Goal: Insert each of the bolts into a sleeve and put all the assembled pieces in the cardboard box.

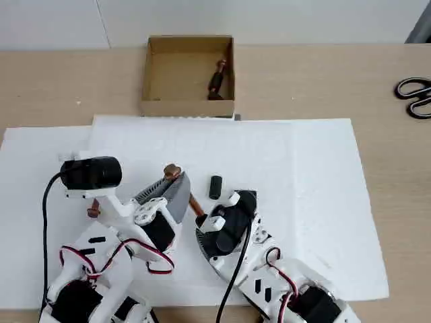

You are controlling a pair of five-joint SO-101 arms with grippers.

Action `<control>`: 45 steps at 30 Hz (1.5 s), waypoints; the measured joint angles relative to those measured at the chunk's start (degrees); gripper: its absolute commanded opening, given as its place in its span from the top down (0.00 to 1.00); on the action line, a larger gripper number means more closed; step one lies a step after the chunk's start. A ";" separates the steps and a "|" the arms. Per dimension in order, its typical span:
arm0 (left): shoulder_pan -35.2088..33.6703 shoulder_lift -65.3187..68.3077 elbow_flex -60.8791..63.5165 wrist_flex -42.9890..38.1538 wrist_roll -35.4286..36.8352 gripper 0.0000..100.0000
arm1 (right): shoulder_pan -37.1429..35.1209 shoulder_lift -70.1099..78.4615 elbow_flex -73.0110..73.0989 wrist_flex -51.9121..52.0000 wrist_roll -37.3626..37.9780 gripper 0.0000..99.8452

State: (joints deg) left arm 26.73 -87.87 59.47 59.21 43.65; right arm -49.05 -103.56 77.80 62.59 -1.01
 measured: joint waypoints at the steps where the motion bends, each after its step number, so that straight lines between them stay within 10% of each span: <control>1: 0.18 0.00 0.00 0.09 0.00 0.99 | 0.00 0.00 0.00 0.00 0.00 1.00; 27: 10.90 -0.26 2.46 11.78 -9.58 0.99 | -0.26 0.09 0.00 -3.08 0.09 1.00; 35: 11.25 -0.26 2.46 12.84 -12.04 0.72 | 0.00 0.09 0.09 -2.99 0.09 1.00; 45: 11.25 -0.18 0.88 16.79 -12.66 0.71 | -0.09 0.09 1.14 -2.99 0.26 1.00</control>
State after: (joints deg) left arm 37.98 -88.04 60.35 76.00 30.99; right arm -49.14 -103.47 78.95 59.60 -0.75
